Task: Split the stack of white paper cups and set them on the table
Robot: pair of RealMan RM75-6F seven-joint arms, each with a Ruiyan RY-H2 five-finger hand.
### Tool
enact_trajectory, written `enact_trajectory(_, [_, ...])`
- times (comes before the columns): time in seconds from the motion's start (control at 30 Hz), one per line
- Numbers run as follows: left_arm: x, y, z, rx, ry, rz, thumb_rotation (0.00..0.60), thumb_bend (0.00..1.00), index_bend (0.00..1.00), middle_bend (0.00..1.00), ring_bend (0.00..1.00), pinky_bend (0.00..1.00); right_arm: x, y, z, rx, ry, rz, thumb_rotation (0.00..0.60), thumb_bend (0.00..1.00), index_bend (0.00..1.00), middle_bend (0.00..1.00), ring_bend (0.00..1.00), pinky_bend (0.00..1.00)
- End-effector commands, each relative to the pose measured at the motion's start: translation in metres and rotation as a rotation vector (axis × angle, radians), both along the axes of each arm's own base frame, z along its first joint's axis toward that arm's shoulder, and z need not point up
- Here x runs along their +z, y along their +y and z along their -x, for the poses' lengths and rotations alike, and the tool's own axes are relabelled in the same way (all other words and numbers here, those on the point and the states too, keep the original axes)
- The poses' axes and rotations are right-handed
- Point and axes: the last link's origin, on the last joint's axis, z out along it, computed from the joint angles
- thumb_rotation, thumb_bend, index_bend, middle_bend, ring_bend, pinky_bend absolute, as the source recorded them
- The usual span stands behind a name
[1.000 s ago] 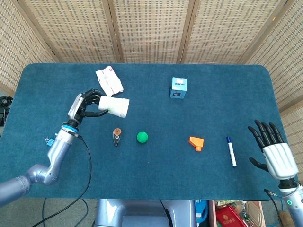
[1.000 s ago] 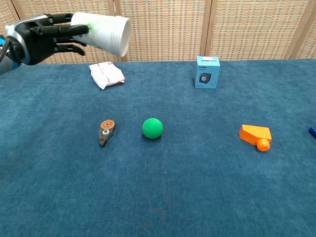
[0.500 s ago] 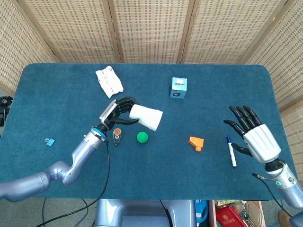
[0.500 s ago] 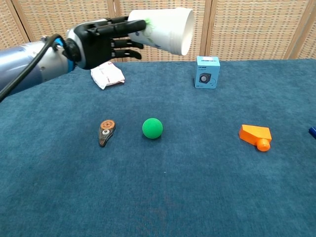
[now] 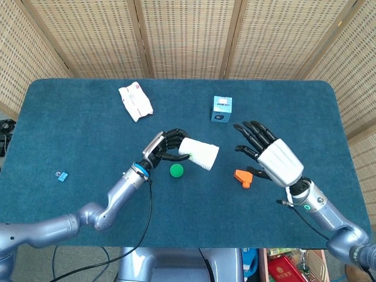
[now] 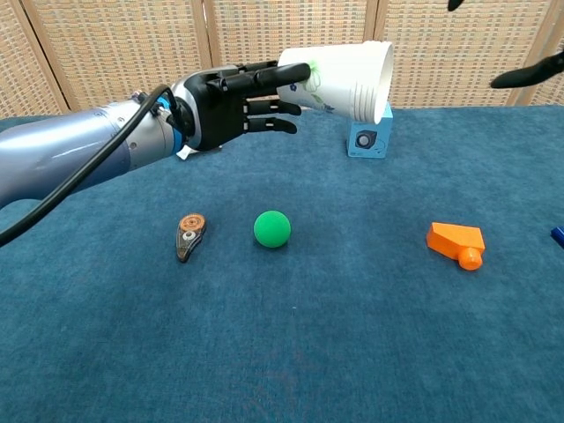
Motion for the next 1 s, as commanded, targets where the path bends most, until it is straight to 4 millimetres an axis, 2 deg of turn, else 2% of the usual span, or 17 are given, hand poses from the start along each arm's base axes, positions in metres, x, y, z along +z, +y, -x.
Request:
enact_trajectory(0.03, [-0.004,0.001,0.001,0.018,-0.006,0.017,0.6,0.08,0.52,0.52,0.51,0.5,-0.01,-0.004,-0.014,0.043,0.0,-0.012,0.6,0.22,0.42,0.12,0.01,0.18])
enact_trajectory(0.3, [-0.01,0.004,0.004,0.021,0.012,0.031,0.6,0.08,0.52,0.52,0.51,0.5,-0.033,-0.012,-0.037,0.095,0.053,-0.022,0.6,0.23,0.42,0.11,0.02,0.19])
enact_trajectory(0.57, [-0.017,0.0,0.009,0.025,0.007,0.061,0.6,0.08,0.52,0.52,0.51,0.5,-0.054,-0.023,-0.051,0.113,0.108,-0.023,0.6,0.26,0.44,0.12,0.02,0.19])
enact_trajectory(0.8, [-0.02,0.0,0.011,0.029,0.01,0.069,0.6,0.08,0.52,0.52,0.51,0.5,-0.059,-0.025,-0.056,0.125,0.083,-0.017,0.6,0.34,0.52,0.14,0.02,0.21])
enact_trajectory(1.0, [-0.022,-0.001,0.011,0.029,0.008,0.074,0.6,0.08,0.52,0.52,0.51,0.5,-0.063,-0.027,-0.057,0.126,0.087,-0.019,0.6,0.37,0.53,0.13,0.02,0.21])
